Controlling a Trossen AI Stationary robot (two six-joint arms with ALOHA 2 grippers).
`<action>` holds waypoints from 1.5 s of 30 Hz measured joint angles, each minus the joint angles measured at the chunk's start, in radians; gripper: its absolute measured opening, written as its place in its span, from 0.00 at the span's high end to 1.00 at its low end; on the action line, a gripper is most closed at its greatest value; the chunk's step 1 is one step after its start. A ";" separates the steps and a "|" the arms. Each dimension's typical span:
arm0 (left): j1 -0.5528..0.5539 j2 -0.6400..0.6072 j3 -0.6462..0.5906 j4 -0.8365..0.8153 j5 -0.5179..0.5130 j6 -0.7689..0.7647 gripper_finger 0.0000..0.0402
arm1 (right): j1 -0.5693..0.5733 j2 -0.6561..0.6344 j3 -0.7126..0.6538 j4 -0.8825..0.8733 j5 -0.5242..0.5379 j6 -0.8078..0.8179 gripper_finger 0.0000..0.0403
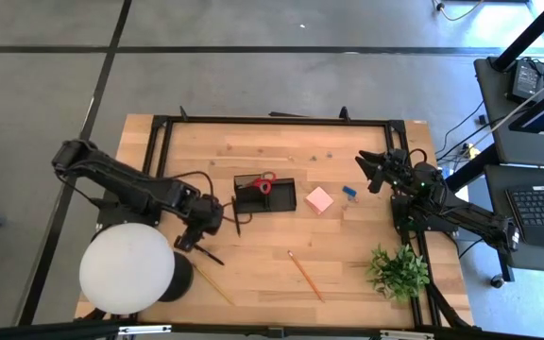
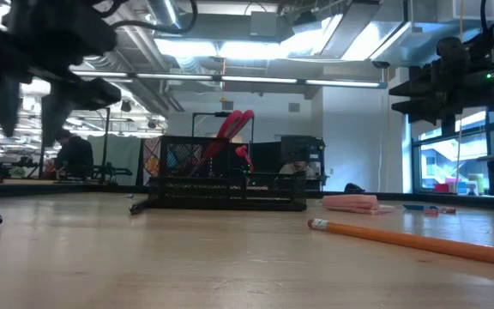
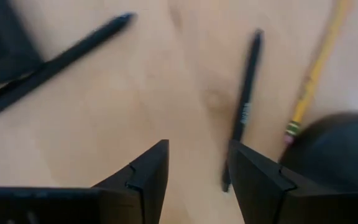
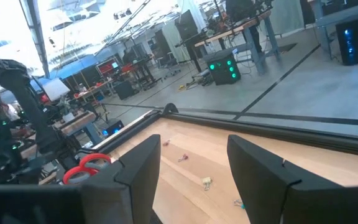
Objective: Pick and place office supplies into organizer
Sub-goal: Put the black pen into the desk organizer
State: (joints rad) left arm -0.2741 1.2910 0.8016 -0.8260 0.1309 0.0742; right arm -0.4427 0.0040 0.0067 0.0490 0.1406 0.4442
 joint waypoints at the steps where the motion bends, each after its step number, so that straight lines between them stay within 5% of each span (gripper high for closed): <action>1: -0.012 0.004 0.000 0.001 0.003 0.010 0.61 | 0.000 0.000 0.000 0.000 0.000 0.000 0.53; 27: -0.085 0.102 0.000 0.119 -0.041 0.066 0.62 | 0.000 0.000 0.000 -0.001 0.000 -0.005 0.53; 36: -0.167 0.102 -0.027 0.108 -0.059 -0.129 0.62 | 0.000 0.000 0.000 -0.001 -0.001 -0.006 0.53; 45: -0.211 0.102 -0.027 0.077 -0.125 -0.144 0.62 | 0.000 0.000 0.000 -0.001 -0.001 -0.004 0.53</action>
State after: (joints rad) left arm -0.4854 1.3926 0.7750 -0.7488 0.0060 -0.0694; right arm -0.4431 0.0044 0.0068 0.0483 0.1400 0.4398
